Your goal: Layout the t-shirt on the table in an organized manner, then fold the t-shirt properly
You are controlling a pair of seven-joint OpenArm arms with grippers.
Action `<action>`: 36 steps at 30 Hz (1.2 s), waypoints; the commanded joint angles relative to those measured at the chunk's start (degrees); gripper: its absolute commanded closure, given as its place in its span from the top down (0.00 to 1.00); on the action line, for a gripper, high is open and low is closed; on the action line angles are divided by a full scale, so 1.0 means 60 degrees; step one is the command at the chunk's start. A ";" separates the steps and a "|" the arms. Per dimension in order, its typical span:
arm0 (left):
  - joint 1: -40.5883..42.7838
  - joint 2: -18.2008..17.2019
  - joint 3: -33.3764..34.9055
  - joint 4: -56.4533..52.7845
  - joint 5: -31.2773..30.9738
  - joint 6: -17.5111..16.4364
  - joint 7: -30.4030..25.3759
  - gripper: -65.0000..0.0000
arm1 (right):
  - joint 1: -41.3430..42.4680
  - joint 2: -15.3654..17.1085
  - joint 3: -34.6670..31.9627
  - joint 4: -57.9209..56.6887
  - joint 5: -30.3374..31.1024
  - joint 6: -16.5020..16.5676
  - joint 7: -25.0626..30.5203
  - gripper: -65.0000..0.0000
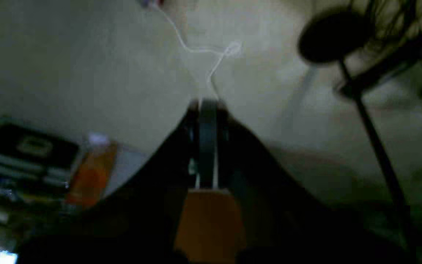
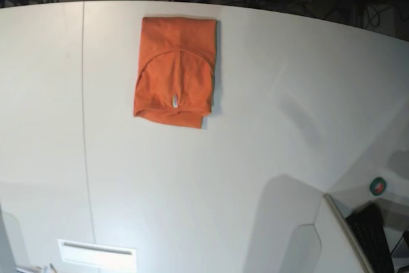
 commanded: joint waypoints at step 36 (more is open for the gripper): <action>-0.2950 0.0712 0.0001 -0.5426 -0.0018 0.0022 -0.2873 0.00 | 0.1571 -0.2520 0.1408 -0.7423 0.0002 0.0021 0.6507 0.00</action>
